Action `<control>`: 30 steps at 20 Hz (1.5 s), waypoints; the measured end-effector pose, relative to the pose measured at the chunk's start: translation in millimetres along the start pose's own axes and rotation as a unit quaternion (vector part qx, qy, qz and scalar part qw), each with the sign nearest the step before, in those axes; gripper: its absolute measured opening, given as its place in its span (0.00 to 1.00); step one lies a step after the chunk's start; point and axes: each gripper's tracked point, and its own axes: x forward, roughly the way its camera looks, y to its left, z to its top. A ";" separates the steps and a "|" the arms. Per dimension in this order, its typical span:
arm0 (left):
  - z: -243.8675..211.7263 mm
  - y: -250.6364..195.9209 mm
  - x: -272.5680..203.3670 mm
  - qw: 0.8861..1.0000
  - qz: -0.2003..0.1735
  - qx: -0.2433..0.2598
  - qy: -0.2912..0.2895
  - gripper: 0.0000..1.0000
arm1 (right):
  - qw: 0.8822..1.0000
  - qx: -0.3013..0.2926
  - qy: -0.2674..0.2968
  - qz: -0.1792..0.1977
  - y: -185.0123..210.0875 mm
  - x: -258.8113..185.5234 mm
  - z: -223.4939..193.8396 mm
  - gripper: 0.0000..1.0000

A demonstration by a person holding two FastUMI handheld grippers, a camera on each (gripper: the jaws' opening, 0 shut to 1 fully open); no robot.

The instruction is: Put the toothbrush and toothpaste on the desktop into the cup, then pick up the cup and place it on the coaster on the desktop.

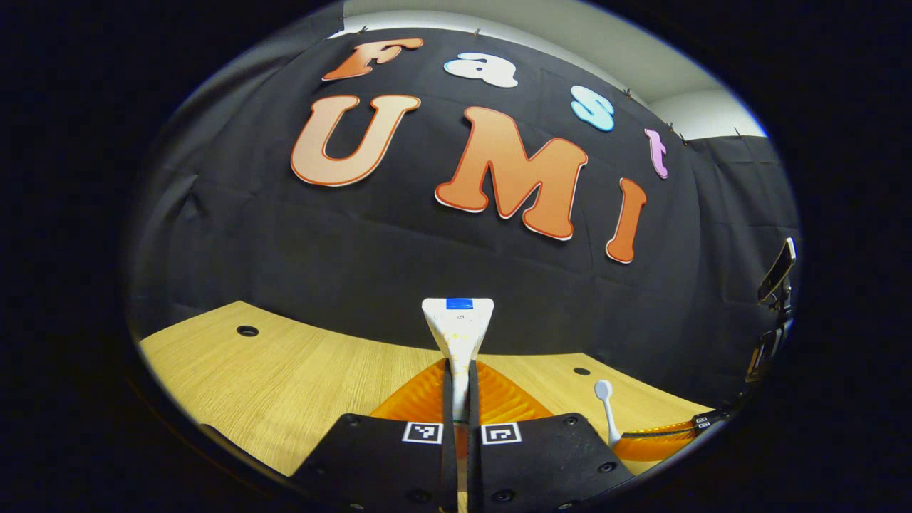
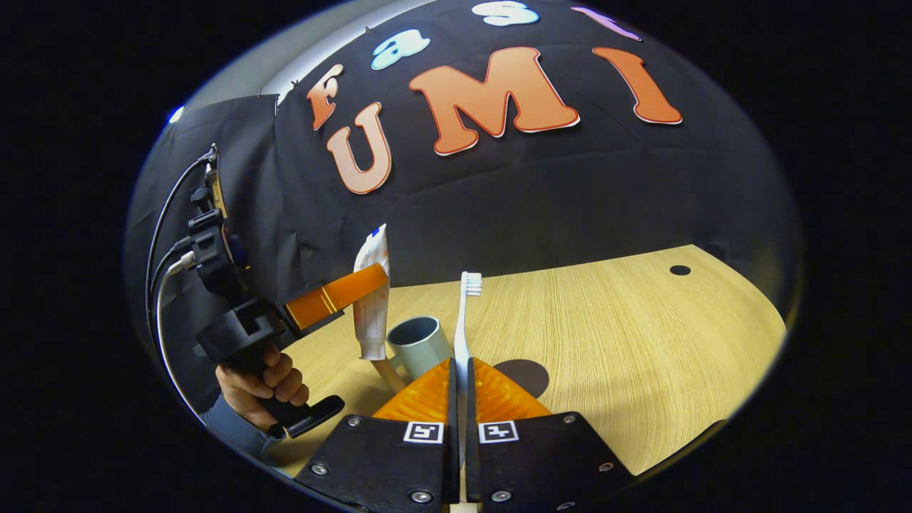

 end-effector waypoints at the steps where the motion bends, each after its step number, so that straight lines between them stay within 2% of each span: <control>1: 3.7 1.4 5.3 1.000 0.002 -0.001 -0.008 0.05 | 1.000 0.000 -0.005 -0.002 -2.3 0.8 2.0 0.04; 6: 4.7 5.5 26.5 1.000 0.005 0.003 -0.021 0.06 | 1.000 0.007 -0.016 -0.008 -12.1 5.4 6.9 0.04; 12: -28.3 30.0 48.7 0.999 0.033 -0.016 0.001 0.06 | 1.000 -0.003 -0.007 -0.011 -16.1 19.4 -0.9 0.04; 20: -61.1 37.1 55.2 0.998 0.041 -0.020 0.044 0.07 | 1.000 0.014 -0.019 -0.006 -13.1 28.8 9.0 0.04; 24: -63.8 28.5 42.5 0.998 0.015 -0.008 0.054 0.13 | 1.000 0.013 -0.009 -0.005 -8.0 30.4 1.9 0.04; 27: -66.9 25.5 33.8 0.998 0.012 0.017 0.066 0.18 | 1.000 0.017 -0.012 0.004 4.0 29.1 3.4 0.04; 30: -75.8 24.0 24.3 0.996 0.007 0.013 0.084 0.24 | 1.000 0.011 -0.019 0.002 7.4 27.9 7.9 0.04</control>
